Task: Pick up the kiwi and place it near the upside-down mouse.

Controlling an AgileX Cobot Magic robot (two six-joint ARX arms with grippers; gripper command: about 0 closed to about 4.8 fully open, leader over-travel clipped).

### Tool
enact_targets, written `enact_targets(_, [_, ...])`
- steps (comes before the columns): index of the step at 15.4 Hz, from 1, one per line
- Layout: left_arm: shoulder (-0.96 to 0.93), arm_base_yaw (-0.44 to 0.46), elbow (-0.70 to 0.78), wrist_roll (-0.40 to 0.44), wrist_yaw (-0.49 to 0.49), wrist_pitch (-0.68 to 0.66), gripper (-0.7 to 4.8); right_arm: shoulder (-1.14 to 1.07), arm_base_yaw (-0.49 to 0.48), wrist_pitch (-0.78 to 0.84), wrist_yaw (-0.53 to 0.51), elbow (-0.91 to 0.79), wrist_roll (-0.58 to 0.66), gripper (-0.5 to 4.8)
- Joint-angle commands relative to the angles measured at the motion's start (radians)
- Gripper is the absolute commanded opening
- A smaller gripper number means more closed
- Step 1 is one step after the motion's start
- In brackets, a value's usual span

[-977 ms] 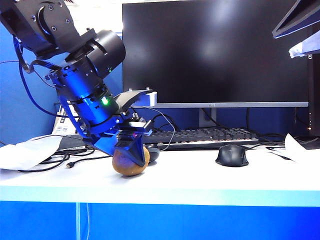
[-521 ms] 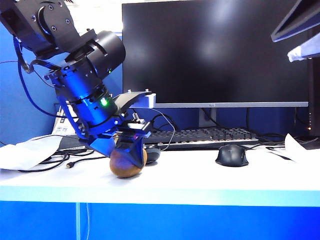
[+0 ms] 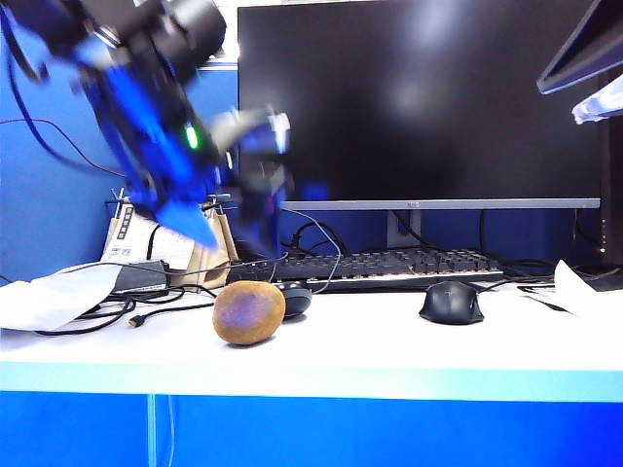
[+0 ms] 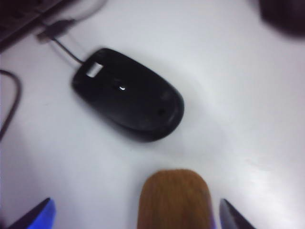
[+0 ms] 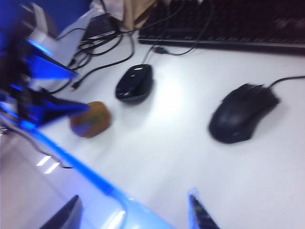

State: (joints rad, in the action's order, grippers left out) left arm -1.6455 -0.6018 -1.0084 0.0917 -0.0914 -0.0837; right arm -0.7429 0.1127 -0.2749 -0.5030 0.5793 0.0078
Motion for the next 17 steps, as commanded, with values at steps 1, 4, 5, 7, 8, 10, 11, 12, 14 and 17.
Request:
enact_targets(1, [0.141,0.0,0.01,-0.173,-0.016,-0.1,3.88,0.0,0.001,0.019,0.034,0.004,-0.017,2.84])
enact_targets(4, [0.376,0.0,0.058,-0.18,-0.017,-0.089,2.31,0.034,0.001,0.075,0.092,-0.034,0.006,2.83])
enact_targets(5, [0.486,0.0,0.094,-0.19,-0.017,-0.121,2.11,0.086,0.001,0.132,0.165,-0.084,0.085,2.81])
enact_targets(7, [0.645,0.0,0.201,-0.233,-0.022,-0.133,2.1,0.196,0.003,0.232,0.279,-0.192,0.219,2.74])
enact_targets(8, [0.703,0.0,0.263,-0.239,-0.036,-0.114,2.09,0.244,0.003,0.262,0.32,-0.237,0.238,2.74])
enact_targets(10, [0.854,0.0,0.459,-0.279,-0.111,-0.048,2.09,0.384,0.002,0.303,0.42,-0.354,0.239,2.63])
enact_targets(11, [0.895,0.0,0.528,-0.29,-0.148,-0.018,2.09,0.438,0.003,0.302,0.445,-0.389,0.238,2.63])
enact_targets(12, [0.942,0.0,0.618,-0.291,-0.194,0.04,2.09,0.502,0.003,0.302,0.45,-0.433,0.238,2.62])
enact_targets(14, [1.008,0.0,0.796,-0.314,-0.213,0.179,2.09,0.636,0.003,0.277,0.46,-0.536,0.235,2.57])
enact_targets(17, [1.013,0.0,0.872,-0.311,-0.272,0.221,2.09,0.722,0.003,0.113,0.488,-0.577,0.234,2.01])
